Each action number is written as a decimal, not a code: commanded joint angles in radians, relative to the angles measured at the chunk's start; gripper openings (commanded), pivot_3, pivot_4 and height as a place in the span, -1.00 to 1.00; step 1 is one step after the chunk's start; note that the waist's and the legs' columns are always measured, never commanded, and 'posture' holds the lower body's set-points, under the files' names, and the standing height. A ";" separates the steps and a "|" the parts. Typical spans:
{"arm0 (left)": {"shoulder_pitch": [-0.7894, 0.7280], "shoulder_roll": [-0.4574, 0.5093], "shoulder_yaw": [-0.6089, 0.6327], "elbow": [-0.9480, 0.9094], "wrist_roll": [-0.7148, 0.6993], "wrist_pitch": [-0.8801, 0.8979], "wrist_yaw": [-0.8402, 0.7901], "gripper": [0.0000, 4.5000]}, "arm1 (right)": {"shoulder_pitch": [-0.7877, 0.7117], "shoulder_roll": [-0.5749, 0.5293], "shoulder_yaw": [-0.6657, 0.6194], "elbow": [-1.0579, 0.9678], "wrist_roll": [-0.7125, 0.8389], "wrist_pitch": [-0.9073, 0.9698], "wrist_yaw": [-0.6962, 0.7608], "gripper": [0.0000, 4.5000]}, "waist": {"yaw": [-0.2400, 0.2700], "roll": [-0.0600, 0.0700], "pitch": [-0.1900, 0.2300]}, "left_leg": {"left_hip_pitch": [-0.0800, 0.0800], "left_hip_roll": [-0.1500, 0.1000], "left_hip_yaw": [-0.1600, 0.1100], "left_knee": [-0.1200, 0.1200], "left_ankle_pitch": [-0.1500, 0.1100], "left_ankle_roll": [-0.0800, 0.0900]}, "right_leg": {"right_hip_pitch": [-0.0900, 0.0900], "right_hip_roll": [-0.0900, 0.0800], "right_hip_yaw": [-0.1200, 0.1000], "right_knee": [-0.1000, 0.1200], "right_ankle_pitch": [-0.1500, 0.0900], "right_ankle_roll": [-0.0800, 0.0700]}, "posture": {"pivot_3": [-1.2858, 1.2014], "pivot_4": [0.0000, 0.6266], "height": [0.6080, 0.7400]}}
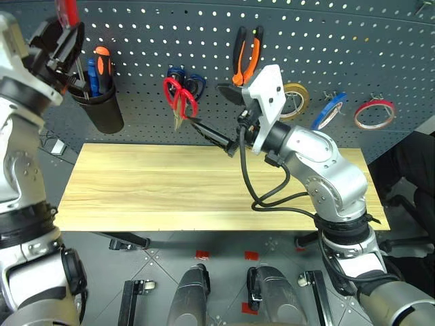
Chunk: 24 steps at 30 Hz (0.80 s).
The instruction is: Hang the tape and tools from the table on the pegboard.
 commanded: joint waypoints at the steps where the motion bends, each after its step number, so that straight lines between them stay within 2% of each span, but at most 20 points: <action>1: -0.050 0.024 0.002 0.097 0.064 -0.137 0.001 -0.62 | -0.039 0.019 -0.002 0.012 -0.015 -0.051 -0.002 1.00 | -0.003 0.000 0.000 | 0.000 0.000 0.000 0.000 0.000 0.000 | 0.000 0.000 0.000 0.000 0.000 0.000 | -0.07 -0.45 1.00; 7: -0.139 -0.030 -0.035 0.294 0.124 -0.311 0.030 -0.62 | -0.058 0.047 0.006 0.036 -0.024 -0.069 0.002 1.00 | -0.004 0.000 -0.001 | 0.000 0.000 0.000 0.000 0.000 0.000 | -0.001 0.000 0.000 0.002 0.000 0.000 | -0.07 -0.46 1.00; 12: -0.222 -0.041 -0.039 0.353 0.115 -0.332 0.019 -0.62 | -0.068 0.055 0.005 0.034 -0.023 -0.063 0.009 1.00 | 0.007 -0.001 -0.003 | 0.000 0.000 -0.001 0.007 0.001 0.000 | -0.001 0.000 0.000 0.009 0.000 0.000 | -0.08 -0.47 1.00; 16: -0.238 -0.023 -0.041 0.401 0.144 -0.383 0.025 -0.62 | -0.064 0.058 0.006 0.030 -0.020 -0.059 0.011 1.00 | -0.001 -0.002 -0.004 | 0.000 0.000 0.000 0.014 0.000 0.001 | -0.001 0.000 0.001 0.014 0.000 0.000 | -0.08 -0.46 1.00; 24: -0.185 -0.057 -0.047 0.507 0.178 -0.470 0.073 -0.62 | -0.061 0.073 0.016 0.022 -0.016 -0.053 0.008 1.00 | -0.007 -0.001 -0.005 | 0.000 0.001 0.000 0.016 0.001 0.002 | -0.001 0.001 0.002 0.018 0.002 -0.001 | -0.08 -0.45 1.00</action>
